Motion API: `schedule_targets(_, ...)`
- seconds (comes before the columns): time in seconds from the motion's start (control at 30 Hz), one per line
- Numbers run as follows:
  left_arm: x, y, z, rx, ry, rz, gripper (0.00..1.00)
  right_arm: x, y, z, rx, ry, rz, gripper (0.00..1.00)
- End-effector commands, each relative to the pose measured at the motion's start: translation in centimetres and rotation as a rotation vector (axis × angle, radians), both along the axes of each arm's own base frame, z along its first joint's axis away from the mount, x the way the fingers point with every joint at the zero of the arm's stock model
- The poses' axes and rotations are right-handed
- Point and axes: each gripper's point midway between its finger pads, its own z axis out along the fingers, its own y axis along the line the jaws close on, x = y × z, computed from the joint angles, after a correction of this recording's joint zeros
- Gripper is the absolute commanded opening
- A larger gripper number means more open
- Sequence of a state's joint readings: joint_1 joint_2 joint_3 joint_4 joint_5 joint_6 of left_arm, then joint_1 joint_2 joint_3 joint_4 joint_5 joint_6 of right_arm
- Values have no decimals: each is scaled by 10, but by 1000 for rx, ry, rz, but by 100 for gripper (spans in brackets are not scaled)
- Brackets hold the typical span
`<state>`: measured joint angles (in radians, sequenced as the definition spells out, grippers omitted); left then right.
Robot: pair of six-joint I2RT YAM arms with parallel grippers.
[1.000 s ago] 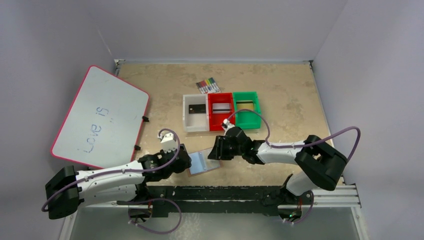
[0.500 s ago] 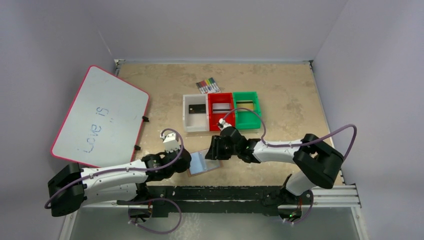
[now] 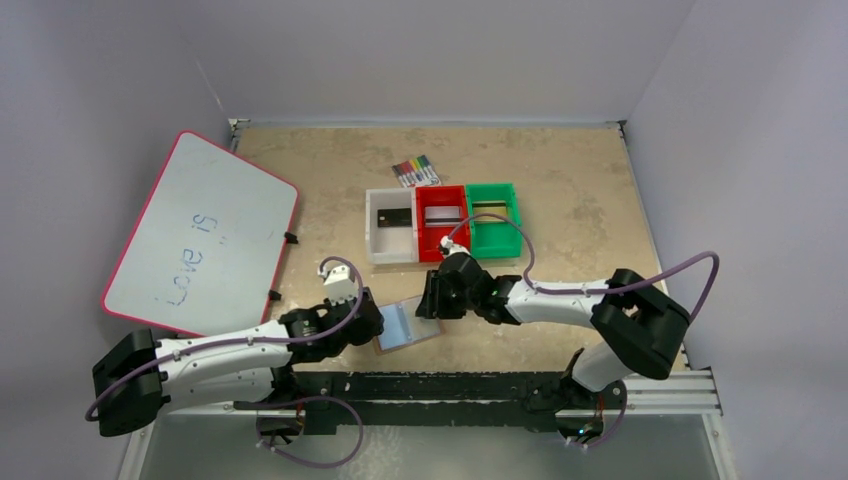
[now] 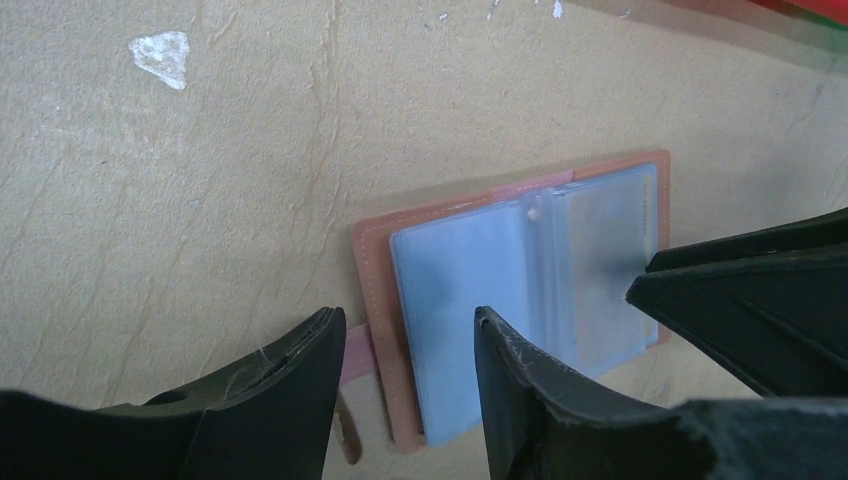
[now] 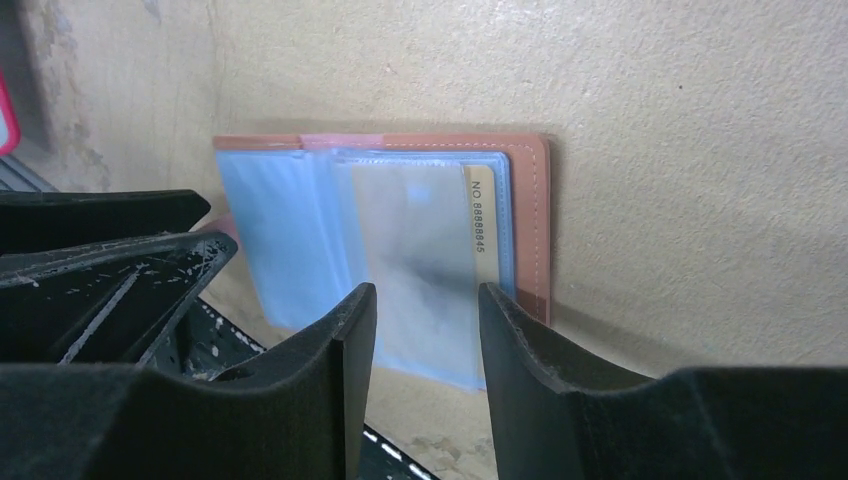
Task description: Take the credit cards out of the card holder
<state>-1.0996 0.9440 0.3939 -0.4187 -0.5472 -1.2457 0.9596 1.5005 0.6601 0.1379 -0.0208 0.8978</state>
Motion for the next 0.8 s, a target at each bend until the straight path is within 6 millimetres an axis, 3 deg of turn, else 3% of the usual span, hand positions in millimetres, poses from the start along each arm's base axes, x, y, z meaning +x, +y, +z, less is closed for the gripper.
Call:
schedule_targets(0.0, 3, -1, 3, -16, -22, 0, 51, 2, 4, -1, -20, -11, 2, 46)
schedule_targets(0.37, 0, -4, -12, -8, 6, -15, 41, -4, 23, 4, 59, 0, 51, 41)
schedule_targets(0.77, 1, -5, -7, -35, -8, -14, 38, -10, 36, 4, 106, 23, 98, 41)
